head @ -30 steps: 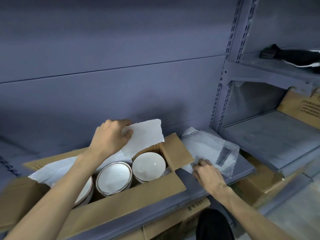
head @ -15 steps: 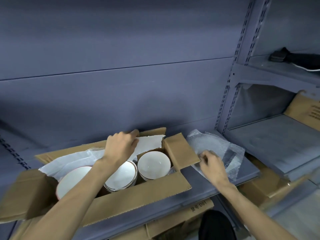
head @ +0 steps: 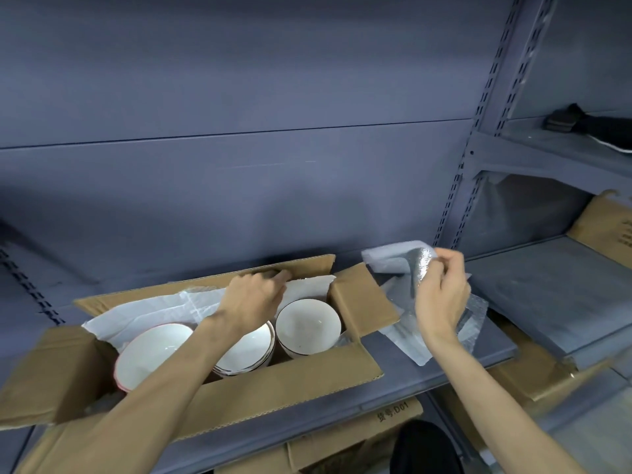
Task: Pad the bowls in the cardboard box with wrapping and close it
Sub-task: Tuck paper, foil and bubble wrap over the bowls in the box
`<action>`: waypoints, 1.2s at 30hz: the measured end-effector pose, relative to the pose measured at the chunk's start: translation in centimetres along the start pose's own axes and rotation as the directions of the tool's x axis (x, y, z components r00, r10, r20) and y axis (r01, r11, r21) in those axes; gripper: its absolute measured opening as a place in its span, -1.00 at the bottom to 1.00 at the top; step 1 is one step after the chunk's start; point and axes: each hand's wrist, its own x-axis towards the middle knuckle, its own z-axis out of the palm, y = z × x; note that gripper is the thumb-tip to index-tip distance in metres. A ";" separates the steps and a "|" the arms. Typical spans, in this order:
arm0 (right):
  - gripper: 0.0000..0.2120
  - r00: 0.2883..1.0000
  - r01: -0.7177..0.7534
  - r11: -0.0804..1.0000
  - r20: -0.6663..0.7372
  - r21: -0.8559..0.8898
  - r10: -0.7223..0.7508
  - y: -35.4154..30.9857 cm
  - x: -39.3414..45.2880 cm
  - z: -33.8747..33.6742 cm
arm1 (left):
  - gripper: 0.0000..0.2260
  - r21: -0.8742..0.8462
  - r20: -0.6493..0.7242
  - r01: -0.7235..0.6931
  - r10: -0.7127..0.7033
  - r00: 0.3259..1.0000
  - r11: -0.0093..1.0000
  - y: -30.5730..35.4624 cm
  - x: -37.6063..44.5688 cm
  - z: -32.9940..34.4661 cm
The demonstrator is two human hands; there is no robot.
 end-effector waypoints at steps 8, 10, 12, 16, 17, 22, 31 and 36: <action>-0.73 0.981 0.177 0.967 0.042 0.183 -0.188 -2.6 1.6 -0.3 | -0.79 0.039 -0.124 -0.055 0.060 0.990 0.998 -0.3 -1.2 -0.1; -0.73 0.970 0.187 0.954 0.109 0.234 -0.216 -3.3 1.3 0.0 | -0.72 0.041 -0.124 -0.027 0.032 0.992 0.999 -0.4 -1.3 0.0; -0.73 0.954 0.183 0.944 0.184 0.276 -0.238 -4.0 0.8 0.3 | -0.70 -0.069 -0.150 -0.013 0.003 0.989 0.998 -0.5 -1.5 -0.2; -0.74 0.903 0.185 0.927 0.316 0.326 -0.292 -5.0 -0.3 0.7 | -0.72 -0.495 -0.254 0.073 -0.225 0.941 0.866 -0.9 -2.4 -1.8; -0.73 0.888 0.191 0.925 0.344 0.329 -0.306 -5.2 -0.6 0.7 | -0.74 -0.601 -0.275 0.083 -0.303 0.912 0.795 -1.1 -2.9 -2.2; -0.69 0.786 0.217 0.924 0.505 0.316 -0.357 -5.7 -1.9 1.9 | -0.35 -0.779 -0.252 -0.008 -0.303 0.919 0.627 -1.4 -4.8 -4.8; -0.75 0.560 0.171 0.948 0.765 0.267 -0.317 -5.7 -4.5 4.4 | -0.83 -0.770 0.004 0.198 -0.306 0.952 0.606 -3.0 -7.3 -5.5; -0.34 0.438 0.009 0.970 0.871 0.242 -0.221 -5.3 -5.1 5.3 | -0.92 -0.809 0.028 0.254 -0.397 0.918 0.530 -5.5 -11.0 -5.7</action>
